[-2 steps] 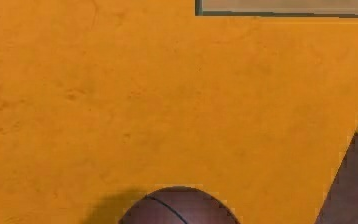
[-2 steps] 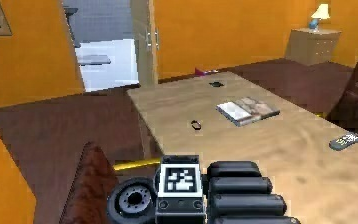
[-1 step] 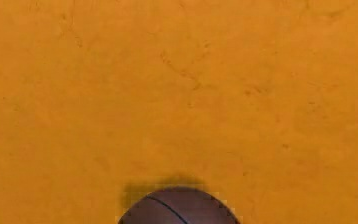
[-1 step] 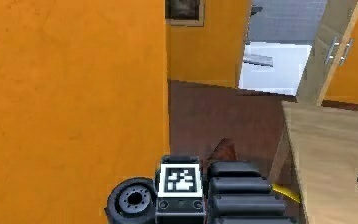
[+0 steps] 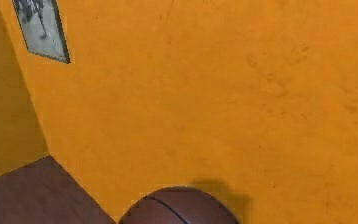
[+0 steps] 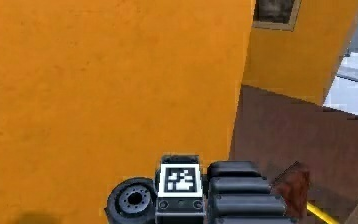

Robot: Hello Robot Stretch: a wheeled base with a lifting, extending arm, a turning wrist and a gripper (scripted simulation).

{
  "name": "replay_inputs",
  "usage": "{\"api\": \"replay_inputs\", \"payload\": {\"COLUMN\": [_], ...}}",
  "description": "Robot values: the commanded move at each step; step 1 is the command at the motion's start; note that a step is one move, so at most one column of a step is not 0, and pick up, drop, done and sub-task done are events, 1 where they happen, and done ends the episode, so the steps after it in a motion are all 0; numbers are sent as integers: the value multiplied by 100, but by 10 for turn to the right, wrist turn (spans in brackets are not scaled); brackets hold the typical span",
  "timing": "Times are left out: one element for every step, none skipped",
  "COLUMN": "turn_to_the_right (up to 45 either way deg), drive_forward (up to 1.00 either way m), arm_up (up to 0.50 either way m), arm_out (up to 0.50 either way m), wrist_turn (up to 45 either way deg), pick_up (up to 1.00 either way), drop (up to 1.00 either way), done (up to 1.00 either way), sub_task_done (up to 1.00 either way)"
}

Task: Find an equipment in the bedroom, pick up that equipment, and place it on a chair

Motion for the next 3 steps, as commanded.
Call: {"api": "replay_inputs", "payload": {"turn_to_the_right": [450, 450, 60], "drive_forward": [0, 0, 0], "arm_up": [0, 0, 0], "arm_out": [0, 0, 0], "wrist_turn": [0, 0, 0], "pick_up": [0, 0, 0], "drop": [0, 0, 0], "done": [0, 0, 0], "sub_task_done": [0, 0, 0]}}
